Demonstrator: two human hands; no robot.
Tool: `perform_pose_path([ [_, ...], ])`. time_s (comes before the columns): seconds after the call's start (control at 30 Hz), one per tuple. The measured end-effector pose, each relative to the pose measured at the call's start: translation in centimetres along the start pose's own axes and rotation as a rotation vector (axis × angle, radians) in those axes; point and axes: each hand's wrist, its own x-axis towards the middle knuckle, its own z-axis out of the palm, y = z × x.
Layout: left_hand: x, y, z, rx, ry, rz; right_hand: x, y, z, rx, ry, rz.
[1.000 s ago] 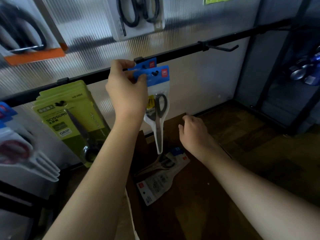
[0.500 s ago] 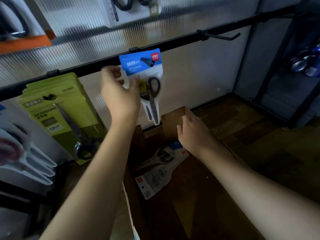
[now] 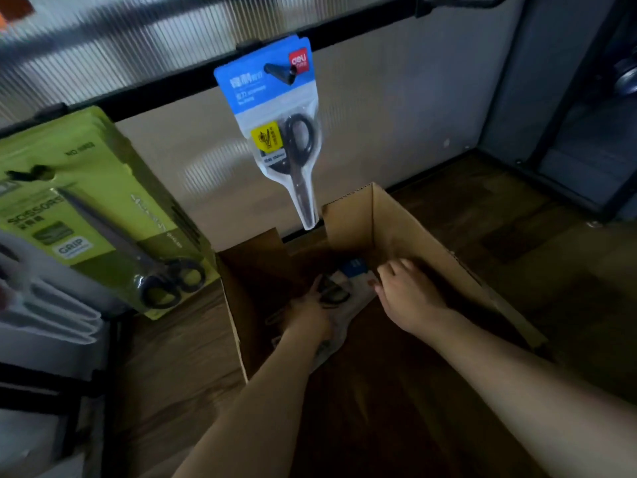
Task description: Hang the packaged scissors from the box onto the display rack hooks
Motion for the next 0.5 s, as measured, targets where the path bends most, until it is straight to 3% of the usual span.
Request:
perform_pose_path([
  [0.17, 2.0, -2.8, 3.4, 0.103, -0.037, -0.222, 0.3, 0.8, 2.3, 0.002, -0.091, -0.038],
  [0.37, 1.2, -3.0, 3.8, 0.208, -0.046, -0.19, 0.6, 0.8, 4.2, -0.047, -0.168, -0.065],
  [0.5, 1.1, -3.1, 3.3, 0.274, 0.033, -0.18, 1.1, 0.9, 4.9, -0.012, -0.227, -0.014],
])
